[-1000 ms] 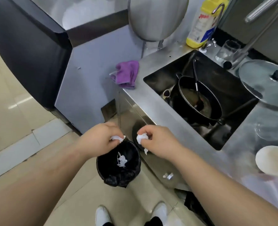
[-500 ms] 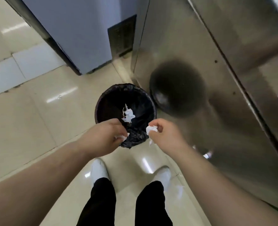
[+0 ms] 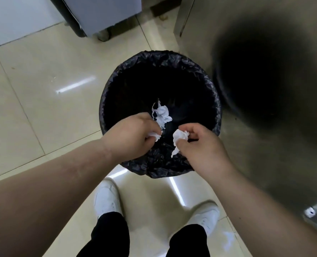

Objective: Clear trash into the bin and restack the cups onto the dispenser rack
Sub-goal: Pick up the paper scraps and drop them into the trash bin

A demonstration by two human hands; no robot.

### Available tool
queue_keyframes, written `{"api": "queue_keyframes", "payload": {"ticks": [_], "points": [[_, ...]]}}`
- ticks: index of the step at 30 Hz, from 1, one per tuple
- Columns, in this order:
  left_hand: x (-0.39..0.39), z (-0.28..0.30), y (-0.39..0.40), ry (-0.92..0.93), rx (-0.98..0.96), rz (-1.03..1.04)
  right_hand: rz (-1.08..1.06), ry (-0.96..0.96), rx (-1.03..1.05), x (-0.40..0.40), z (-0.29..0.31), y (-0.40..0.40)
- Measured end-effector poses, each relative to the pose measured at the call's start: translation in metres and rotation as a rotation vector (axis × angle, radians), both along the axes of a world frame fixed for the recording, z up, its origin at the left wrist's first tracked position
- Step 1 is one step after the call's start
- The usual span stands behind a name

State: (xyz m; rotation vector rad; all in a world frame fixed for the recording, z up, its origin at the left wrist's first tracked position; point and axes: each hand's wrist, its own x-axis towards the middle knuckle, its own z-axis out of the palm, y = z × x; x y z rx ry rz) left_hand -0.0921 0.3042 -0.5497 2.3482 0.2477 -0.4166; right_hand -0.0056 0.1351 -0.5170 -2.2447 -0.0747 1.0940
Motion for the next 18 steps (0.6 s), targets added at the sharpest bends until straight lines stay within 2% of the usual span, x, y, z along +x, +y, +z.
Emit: {"api": "queue_keyframes", "payload": {"ticks": [9, 18], "points": [[0.036, -0.047, 0.022, 0.123, 0.102, -0.049, 0.059, -0.019, 0.013, 0.033, -0.054, 0.032], [0.056, -0.081, 0.030, 0.285, 0.203, -0.132, 0.115, -0.039, -0.117, 0.065, -0.110, 0.052]]}}
